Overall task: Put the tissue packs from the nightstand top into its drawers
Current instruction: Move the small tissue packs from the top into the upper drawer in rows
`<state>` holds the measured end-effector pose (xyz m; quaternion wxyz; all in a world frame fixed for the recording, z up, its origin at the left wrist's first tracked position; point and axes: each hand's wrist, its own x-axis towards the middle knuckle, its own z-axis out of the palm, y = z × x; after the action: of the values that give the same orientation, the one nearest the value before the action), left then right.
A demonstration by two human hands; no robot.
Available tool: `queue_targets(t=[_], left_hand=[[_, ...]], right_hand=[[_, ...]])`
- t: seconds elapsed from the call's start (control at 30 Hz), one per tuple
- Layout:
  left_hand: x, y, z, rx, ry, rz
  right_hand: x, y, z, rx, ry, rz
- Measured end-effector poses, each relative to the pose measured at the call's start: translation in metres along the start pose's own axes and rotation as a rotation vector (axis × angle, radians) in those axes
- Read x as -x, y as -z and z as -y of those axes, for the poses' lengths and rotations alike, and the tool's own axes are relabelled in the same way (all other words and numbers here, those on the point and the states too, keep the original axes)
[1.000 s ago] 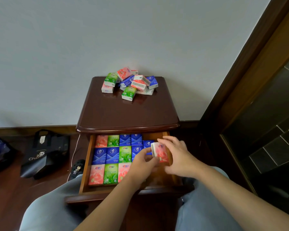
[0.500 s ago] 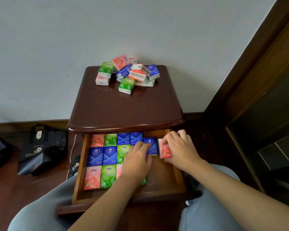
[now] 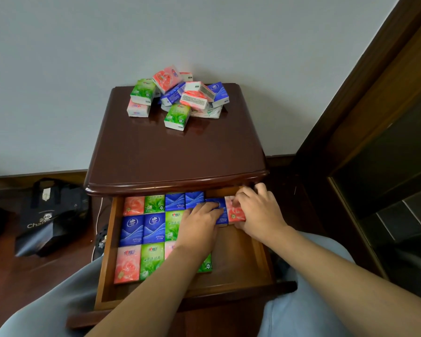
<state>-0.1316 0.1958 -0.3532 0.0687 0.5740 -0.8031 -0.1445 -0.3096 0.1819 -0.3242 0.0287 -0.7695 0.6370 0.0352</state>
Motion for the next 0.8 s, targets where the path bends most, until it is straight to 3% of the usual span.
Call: queue_targets(t=[0.43,0.53,0.67,0.73,0.8], left_hand=[[-0.003,0.003,-0.004,0.027,0.001,-0.015],[0.002,0.011,-0.006,0.038,-0.052,-0.017],[0.001,0.040,-0.002,0.077,-0.137,-0.306],[-0.011,0.059,0.004,0.049,-0.130,-0.496],[-0.027,0.076,0.014,0.003,-0.056,-0.574]], right_hand=[[0.003,0.003,0.004,-0.003,0.011,0.018],[0.012,0.009,0.003,0.012,0.006,-0.072],[0.011,0.037,0.002,-0.105,-0.004,-0.339],[-0.002,0.054,0.001,-0.212,0.020,-0.387],[-0.021,0.067,0.002,-0.396,0.043,-0.404]])
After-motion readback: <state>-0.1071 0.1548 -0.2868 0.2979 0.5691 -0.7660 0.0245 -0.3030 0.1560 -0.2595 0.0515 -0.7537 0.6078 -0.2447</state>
